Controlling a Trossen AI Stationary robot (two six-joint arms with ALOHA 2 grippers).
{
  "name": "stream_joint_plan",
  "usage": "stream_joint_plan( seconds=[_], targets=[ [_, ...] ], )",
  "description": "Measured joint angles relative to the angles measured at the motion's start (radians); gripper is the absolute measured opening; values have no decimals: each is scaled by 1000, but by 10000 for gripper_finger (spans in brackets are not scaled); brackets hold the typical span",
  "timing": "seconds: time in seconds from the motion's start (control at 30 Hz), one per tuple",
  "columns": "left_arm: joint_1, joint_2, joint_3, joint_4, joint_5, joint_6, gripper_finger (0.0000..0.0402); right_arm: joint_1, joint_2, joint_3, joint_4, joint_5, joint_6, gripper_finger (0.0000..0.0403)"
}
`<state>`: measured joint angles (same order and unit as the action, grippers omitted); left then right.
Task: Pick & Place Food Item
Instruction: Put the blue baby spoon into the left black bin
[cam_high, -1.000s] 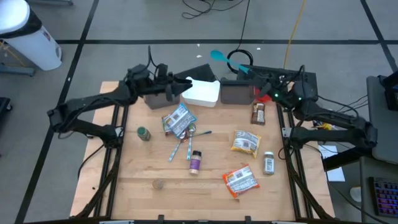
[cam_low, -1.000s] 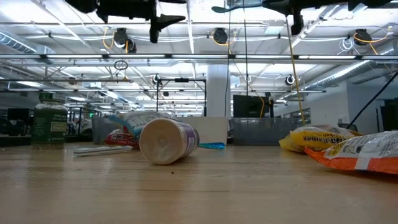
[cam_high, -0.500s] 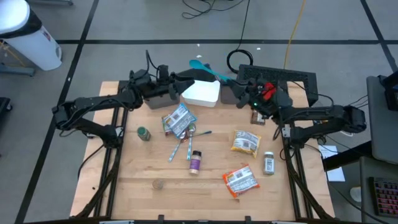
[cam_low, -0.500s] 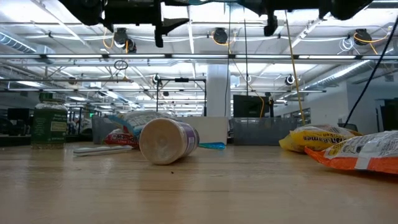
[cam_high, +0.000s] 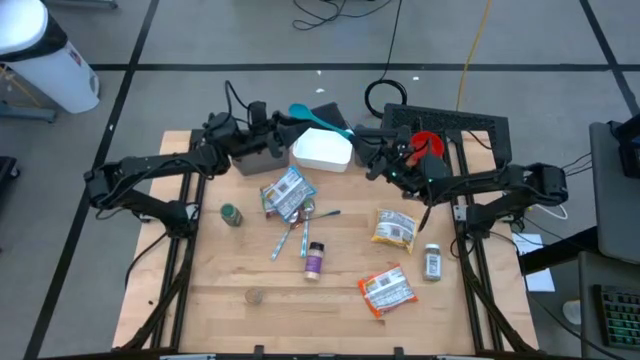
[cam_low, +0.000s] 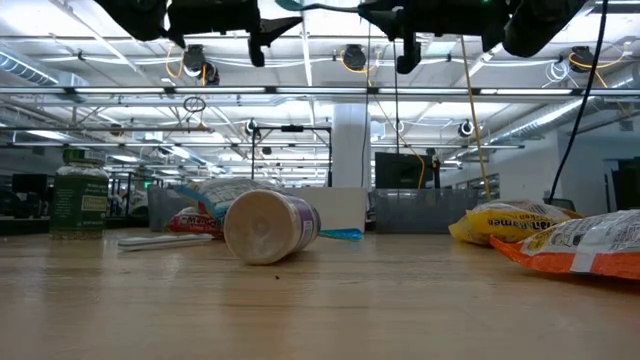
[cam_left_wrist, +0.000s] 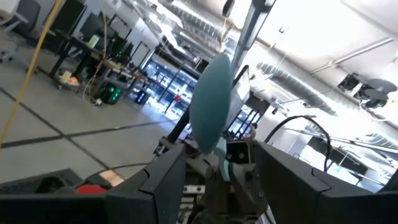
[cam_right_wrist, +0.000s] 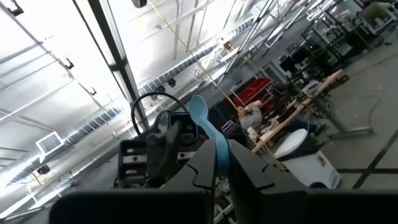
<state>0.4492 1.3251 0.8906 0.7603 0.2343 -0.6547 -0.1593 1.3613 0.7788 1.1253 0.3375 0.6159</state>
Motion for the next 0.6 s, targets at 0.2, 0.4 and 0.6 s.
stream_joint_plan(
  seconds=[0.2, 0.4, 0.6],
  targets=[
    [0, 0, 0, 35, 0, 5, 200, 0, 0, 0, 1, 0, -4, 11],
    [15, 0, 0, 38, -1, 5, 200, 6, 0, 0, 1, -2, -3, 11],
    [42, 0, 0, 38, -1, 2, 200, 10, 0, 0, 1, -2, -3, 11]
  ],
)
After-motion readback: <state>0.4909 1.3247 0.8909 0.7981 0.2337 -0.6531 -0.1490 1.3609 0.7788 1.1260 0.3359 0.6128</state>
